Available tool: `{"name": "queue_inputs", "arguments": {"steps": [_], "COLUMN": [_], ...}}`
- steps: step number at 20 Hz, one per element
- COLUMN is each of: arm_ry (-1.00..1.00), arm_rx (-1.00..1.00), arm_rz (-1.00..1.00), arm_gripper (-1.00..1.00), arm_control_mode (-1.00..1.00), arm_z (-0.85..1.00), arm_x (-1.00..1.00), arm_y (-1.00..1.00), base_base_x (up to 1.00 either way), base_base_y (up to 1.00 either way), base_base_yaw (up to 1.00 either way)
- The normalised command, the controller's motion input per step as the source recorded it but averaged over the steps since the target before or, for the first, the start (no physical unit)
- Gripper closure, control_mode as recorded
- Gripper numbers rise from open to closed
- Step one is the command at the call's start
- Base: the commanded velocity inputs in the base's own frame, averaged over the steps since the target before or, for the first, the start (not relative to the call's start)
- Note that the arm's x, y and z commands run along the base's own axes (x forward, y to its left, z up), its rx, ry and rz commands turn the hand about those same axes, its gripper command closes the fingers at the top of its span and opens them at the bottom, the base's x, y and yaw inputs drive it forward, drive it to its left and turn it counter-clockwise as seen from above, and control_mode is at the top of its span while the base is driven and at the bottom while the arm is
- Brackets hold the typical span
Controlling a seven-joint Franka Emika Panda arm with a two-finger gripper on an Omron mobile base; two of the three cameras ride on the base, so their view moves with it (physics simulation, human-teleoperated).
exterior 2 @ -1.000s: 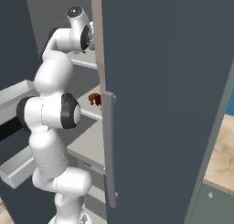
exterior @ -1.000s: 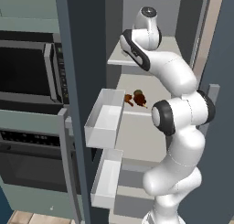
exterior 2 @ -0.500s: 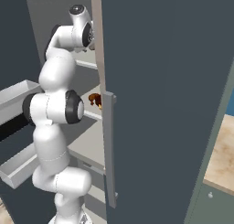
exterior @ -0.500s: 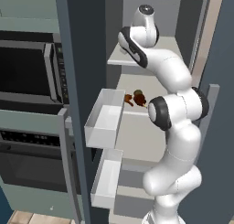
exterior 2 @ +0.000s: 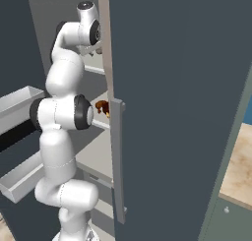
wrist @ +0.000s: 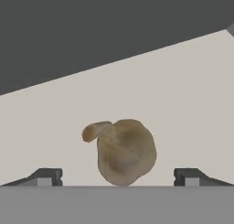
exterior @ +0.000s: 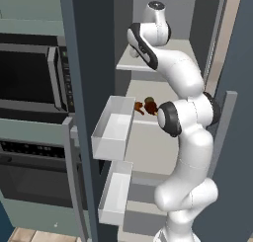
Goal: Take the kiwi and garlic from the highest rack and move them to the second highest rack where the steak and chicken drumstick are located, to maximize freezer space. Close the freezer door after rearranging.
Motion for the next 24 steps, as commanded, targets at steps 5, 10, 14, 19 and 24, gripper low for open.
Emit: {"name": "queue_inputs", "arguments": {"steps": [5, 10, 14, 19, 24], "arm_ry": [0.03, 0.01, 0.0, 0.0, 0.05], "arm_rx": [0.0, 0.0, 0.0, 0.0, 0.0], "arm_rz": [0.02, 0.04, 0.12, 0.13, 0.08], "arm_gripper": [-1.0, -1.0, -1.0, -1.0, -1.0], "arm_control_mode": [-1.0, -1.0, -1.0, -1.0, -1.0], "arm_z": [-0.41, -0.4, -0.4, -0.39, -0.45], "arm_x": [0.08, 0.16, 0.32, 0.37, 0.33], "arm_y": [0.08, 0.12, 0.14, 0.08, 0.08], "base_base_x": [0.0, 0.0, 0.0, 0.0, 0.0], "base_base_y": [0.0, 0.0, 0.0, 0.0, 0.0], "base_base_yaw": [0.0, 0.0, 0.0, 0.0, 0.0]}}
